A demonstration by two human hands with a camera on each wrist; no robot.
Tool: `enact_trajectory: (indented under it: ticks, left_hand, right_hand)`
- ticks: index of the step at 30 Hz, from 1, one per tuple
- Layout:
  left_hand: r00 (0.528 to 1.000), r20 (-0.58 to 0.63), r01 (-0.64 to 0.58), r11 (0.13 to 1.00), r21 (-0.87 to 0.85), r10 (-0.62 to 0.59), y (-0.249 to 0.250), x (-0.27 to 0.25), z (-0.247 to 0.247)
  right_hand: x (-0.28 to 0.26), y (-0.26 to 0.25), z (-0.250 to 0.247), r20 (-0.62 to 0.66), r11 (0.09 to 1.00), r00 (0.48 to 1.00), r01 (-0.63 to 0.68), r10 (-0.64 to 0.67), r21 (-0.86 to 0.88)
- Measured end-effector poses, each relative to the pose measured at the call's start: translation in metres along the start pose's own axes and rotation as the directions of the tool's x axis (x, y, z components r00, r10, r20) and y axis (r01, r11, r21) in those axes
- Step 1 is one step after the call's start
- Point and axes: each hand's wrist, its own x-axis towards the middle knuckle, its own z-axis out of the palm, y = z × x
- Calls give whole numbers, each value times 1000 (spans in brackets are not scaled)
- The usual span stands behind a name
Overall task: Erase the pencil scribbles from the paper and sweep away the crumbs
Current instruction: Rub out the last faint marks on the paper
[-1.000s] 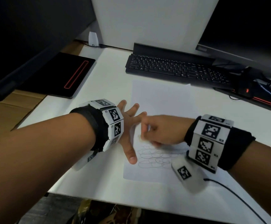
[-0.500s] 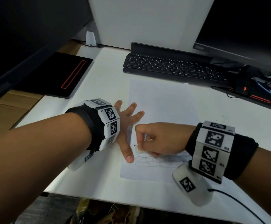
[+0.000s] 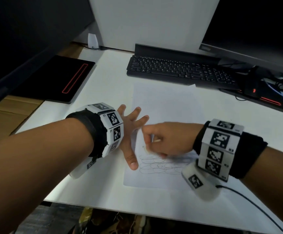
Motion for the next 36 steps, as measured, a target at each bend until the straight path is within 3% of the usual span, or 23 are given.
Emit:
enact_trajectory:
  ticks: [5,12,17,21,25,29,34,36]
  left_hand:
    - [1000,-27,11,998,63,-9,7,-3,0]
    - [994,-57,-90,993,81,95,26,-9,-3]
    - [996,-42,-81,997,12,82,22,-9,0]
    - [991,-62,-117,991,71,122,25,-12,-2]
    - [996,-59,-67,998,6,67,19,-6,3]
    - [991,-68,-114,992,49,117,24,-10,-1]
    - [997,-45,-66,998,14,66,21,-7,1]
    - [994,-49,-93,994,53,95,24,-11,-1]
  right_hand:
    - [-1,-2,8,20,999,1000,-3,2,41]
    - [0,-1,4,36,1000,999,12,-13,27]
    - [4,2,-4,-50,1000,999,-15,16,23]
    - [-2,-6,6,67,999,997,39,-40,12]
    - [3,6,-15,-43,999,999,-28,28,-19]
    - [0,-2,3,47,998,997,58,-56,-34]
    - [4,8,-8,-34,1000,999,14,-14,-1]
    - [3,5,0,18,998,997,69,-69,-3]
